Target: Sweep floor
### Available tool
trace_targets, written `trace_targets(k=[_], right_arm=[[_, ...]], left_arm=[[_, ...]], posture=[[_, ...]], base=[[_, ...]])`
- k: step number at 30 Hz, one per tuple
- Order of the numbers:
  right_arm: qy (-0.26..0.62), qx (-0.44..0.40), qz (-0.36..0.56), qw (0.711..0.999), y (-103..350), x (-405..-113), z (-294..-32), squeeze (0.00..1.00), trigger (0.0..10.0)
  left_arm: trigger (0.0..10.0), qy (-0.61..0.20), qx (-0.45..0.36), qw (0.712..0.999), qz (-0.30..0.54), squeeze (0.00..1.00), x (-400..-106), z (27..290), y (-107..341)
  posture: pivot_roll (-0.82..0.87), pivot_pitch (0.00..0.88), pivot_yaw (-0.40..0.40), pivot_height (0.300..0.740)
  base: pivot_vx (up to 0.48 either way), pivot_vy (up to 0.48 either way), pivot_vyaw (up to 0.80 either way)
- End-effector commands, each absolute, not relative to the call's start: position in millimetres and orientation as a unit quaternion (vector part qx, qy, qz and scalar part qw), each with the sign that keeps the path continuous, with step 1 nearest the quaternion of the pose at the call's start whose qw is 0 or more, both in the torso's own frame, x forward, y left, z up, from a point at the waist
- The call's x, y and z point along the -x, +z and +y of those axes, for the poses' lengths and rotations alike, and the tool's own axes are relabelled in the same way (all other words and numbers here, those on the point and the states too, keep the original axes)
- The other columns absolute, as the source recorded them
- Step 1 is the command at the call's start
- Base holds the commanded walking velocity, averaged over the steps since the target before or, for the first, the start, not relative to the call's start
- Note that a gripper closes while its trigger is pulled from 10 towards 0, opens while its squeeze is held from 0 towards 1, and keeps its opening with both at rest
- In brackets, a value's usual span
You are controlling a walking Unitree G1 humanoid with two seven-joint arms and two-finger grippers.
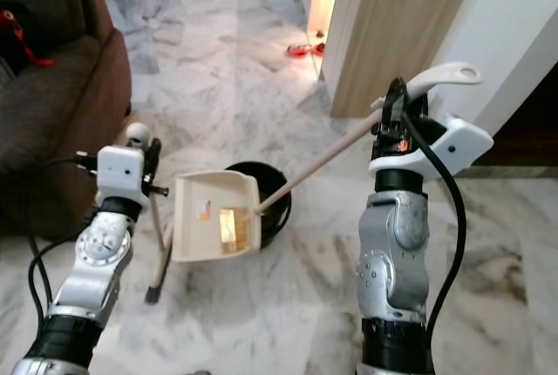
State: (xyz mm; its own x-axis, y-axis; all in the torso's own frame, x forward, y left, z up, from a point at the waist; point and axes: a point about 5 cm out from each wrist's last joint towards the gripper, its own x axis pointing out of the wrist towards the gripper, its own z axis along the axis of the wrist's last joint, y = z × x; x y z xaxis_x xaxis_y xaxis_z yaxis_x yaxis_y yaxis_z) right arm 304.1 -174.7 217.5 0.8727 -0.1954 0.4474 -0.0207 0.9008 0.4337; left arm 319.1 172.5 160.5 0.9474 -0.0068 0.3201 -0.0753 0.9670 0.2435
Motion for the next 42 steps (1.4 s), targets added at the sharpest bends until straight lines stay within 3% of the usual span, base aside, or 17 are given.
trace_targets(k=[1, 9, 29, 42], right_arm=[[-0.052, -0.214, -0.293, 0.931, 235.5, -299.4, -181.5, 0.00, 10.0], [-0.051, -0.215, -0.292, 0.931, 235.4, -299.8, -181.2, 0.00, 10.0], [-0.053, -0.218, -0.301, 0.927, 238.7, -299.0, -181.0, 0.00, 10.0], [-0.051, -0.219, -0.298, 0.928, 237.4, -298.7, -179.7, 0.00, 10.0]], left_arm=[[10.0, 0.030, -0.133, 0.968, -0.212, 0.00, -315.0, 171.6, 179.4], [10.0, 0.070, -0.139, 0.958, -0.242, 0.00, -311.5, 186.9, 195.2], [10.0, 0.080, -0.150, 0.952, -0.254, 0.00, -309.8, 190.6, 203.0], [10.0, 0.081, -0.146, 0.953, -0.251, 0.00, -309.7, 188.5, 200.2]], posture=[[0.09, 0.092, -0.053, 0.740], [0.09, 0.093, -0.053, 0.740], [0.09, 0.096, -0.051, 0.740], [0.09, 0.099, -0.054, 0.740]], base=[[0.000, 0.000, 0.00], [0.000, 0.000, 0.00], [0.000, 0.000, 0.00], [0.280, 0.000, 0.00]])
